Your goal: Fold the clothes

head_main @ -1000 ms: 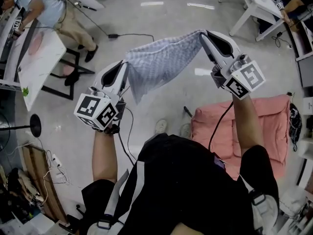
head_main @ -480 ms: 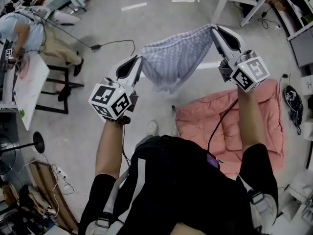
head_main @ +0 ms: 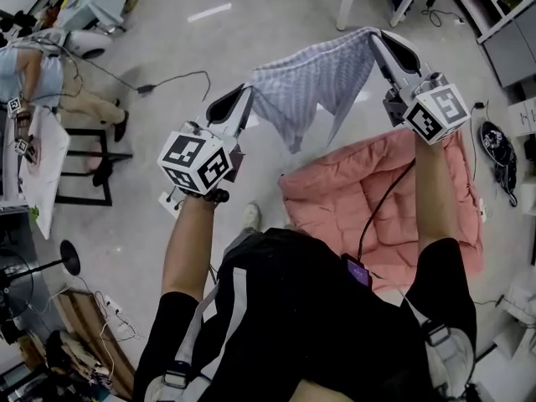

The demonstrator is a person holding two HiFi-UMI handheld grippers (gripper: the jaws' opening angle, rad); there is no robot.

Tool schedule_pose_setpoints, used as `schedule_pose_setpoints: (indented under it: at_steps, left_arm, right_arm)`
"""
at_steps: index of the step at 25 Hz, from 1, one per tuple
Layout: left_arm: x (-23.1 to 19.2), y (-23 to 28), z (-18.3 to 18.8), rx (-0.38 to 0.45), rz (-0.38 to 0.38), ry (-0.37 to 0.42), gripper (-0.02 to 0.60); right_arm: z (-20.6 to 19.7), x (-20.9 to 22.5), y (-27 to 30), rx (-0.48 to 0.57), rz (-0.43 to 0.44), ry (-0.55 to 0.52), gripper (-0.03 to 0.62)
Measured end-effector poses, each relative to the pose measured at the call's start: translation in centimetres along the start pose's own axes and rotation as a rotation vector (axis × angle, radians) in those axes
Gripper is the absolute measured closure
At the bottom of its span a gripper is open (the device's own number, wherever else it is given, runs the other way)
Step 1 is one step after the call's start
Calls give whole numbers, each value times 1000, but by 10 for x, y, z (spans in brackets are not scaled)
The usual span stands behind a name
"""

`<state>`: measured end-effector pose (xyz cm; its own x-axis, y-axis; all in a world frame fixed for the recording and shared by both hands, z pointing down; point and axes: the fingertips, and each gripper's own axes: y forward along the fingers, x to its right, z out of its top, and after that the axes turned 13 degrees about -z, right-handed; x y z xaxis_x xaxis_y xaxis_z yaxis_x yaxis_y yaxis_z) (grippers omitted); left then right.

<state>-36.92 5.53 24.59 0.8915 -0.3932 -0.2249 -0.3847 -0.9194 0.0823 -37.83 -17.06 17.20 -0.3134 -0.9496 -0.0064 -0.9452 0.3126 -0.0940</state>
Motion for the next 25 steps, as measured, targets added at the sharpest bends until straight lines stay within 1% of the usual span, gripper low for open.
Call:
schedule_pose_setpoints:
  at_steps: [4,11,15,19,22,25]
  left_arm:
    - [21,-3,12,20,-27,26,568]
    - [62,-13,22,35,-101,79,568]
    - [94,-26,38,55,-165,104,568]
    - [135,-42,57,70,-235,106,568]
    - [166,-57,58,70,-282,113,568]
    - [197,-80,51,62,-340,121,568]
  right_arm:
    - [14,0,-22,30,-13,-4,557]
    - [24,-3,-65,43,-73,-2,557]
    - [47,-14,-99,74,-116,-18,557]
    - [79,-28,-143,130,-169,-39,557]
    - [91,-40,-177,142,-206,-74,557]
    - [96,-62,-213,151,-250,-70,557]
